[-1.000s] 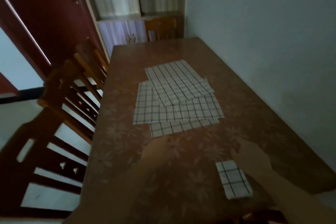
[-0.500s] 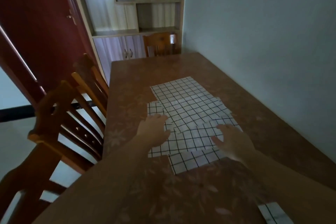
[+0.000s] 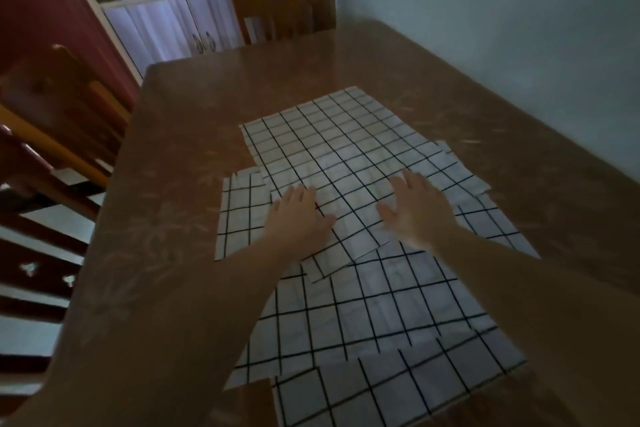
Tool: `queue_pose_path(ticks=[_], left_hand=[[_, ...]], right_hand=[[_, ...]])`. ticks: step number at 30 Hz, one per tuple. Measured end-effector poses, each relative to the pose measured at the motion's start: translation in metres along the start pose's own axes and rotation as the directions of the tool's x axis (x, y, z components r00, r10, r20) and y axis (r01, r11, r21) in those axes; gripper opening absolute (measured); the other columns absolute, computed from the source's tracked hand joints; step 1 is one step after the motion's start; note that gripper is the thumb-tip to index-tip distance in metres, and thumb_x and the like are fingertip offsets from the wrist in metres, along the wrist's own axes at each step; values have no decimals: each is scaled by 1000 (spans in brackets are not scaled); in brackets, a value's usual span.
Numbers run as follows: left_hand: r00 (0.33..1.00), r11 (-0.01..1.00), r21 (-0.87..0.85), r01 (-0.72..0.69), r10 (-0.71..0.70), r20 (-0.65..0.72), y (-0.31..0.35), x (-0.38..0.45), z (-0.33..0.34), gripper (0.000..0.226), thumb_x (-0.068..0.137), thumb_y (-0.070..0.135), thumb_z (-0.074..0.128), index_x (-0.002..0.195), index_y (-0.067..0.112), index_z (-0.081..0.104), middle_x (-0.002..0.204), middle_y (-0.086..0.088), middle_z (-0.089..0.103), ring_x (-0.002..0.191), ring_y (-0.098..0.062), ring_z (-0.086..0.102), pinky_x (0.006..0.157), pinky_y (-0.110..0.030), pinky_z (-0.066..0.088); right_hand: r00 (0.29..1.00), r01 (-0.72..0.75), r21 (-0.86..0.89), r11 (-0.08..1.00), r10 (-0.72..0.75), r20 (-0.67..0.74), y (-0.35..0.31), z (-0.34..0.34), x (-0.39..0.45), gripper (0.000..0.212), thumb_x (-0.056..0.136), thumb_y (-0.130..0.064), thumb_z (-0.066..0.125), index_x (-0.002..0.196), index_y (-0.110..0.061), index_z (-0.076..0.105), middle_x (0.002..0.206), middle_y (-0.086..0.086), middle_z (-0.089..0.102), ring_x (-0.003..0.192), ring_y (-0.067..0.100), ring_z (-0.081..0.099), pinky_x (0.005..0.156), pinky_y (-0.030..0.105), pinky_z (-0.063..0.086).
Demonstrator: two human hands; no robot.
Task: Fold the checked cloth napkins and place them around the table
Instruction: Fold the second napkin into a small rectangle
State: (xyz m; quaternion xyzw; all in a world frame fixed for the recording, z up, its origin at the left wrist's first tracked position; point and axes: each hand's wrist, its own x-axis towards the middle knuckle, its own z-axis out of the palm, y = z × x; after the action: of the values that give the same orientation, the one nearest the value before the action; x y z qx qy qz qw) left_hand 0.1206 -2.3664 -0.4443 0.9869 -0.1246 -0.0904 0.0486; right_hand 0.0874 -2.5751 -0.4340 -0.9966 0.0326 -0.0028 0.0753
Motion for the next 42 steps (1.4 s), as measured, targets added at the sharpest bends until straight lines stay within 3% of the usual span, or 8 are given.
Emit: queue_pose_path(ticks=[9, 17, 23, 25, 28, 31, 38, 42], left_hand=[[979, 990, -141, 1, -30, -200, -6, 1, -1, 37, 94, 46, 52, 120, 23, 62, 124, 0, 60, 119, -23, 52, 103, -42, 41], [984, 977, -202, -71, 35, -175, -7, -36, -16, 19, 95, 28, 54, 101, 21, 70, 101, 2, 72, 93, -18, 64, 89, -35, 50], [971, 927, -296, -232, 204, -123, -24, -99, -66, 13, 92, 24, 60, 97, 19, 71, 98, 4, 72, 93, -14, 64, 86, -34, 53], [956, 912, -287, -293, 271, -113, -28, -131, -89, 13, 93, 24, 59, 97, 19, 70, 97, 4, 71, 92, -13, 64, 86, -35, 54], [923, 893, -231, -385, 370, -109, -36, -186, -123, 14, 95, 25, 58, 98, 19, 69, 96, 2, 72, 89, -14, 64, 85, -38, 55], [881, 857, -205, -472, 448, -153, -46, -247, -164, 13, 95, 23, 58, 98, 18, 69, 94, 2, 71, 86, -13, 63, 82, -35, 54], [814, 775, -274, -569, 483, -324, -79, -349, -258, 8, 90, 17, 66, 91, 16, 74, 84, 8, 69, 79, -5, 63, 75, -17, 49], [823, 776, -290, -560, 480, -304, -85, -365, -301, 6, 90, 21, 67, 90, 22, 72, 79, 17, 64, 74, 4, 59, 68, -9, 42]], right_hand=[[988, 18, 15, 1000, -16, -157, -2, 11, 15, 24, 89, -34, 51, 96, -16, 64, 97, 3, 65, 96, 28, 59, 97, 46, 39], [985, 90, 246, 965, -50, -165, -9, 3, -63, 25, 81, -19, 66, 59, -24, 55, 55, -5, 52, 50, 13, 48, 75, 32, 46], [997, 62, 345, 936, -72, 15, -23, -28, -134, 38, 87, -46, 61, 61, -21, 52, 57, -6, 47, 54, 11, 48, 51, 22, 35], [995, 84, 364, 928, -57, -83, -34, -49, -159, 19, 84, -43, 66, 80, -26, 58, 82, -9, 57, 75, 14, 59, 66, 27, 49], [996, 85, 278, 957, -89, 1, -64, -82, -197, 64, 81, -43, 69, 137, -24, 45, 139, -5, 47, 127, 16, 46, 105, 34, 41], [988, 74, 249, 966, -106, 116, -112, -117, -237, 84, 82, -47, 68, 151, -26, 24, 156, -6, 30, 142, 15, 28, 115, 42, 28], [960, -50, 512, 858, -99, 261, -184, -167, -323, 76, 85, -23, 68, 149, -31, 28, 151, -1, 37, 94, 15, 68, 73, 30, 54], [966, 59, 379, 924, -149, 212, -189, -194, -333, 46, 79, -36, 70, 120, -42, 50, 116, -21, 56, 81, 4, 62, 81, 26, 42]])
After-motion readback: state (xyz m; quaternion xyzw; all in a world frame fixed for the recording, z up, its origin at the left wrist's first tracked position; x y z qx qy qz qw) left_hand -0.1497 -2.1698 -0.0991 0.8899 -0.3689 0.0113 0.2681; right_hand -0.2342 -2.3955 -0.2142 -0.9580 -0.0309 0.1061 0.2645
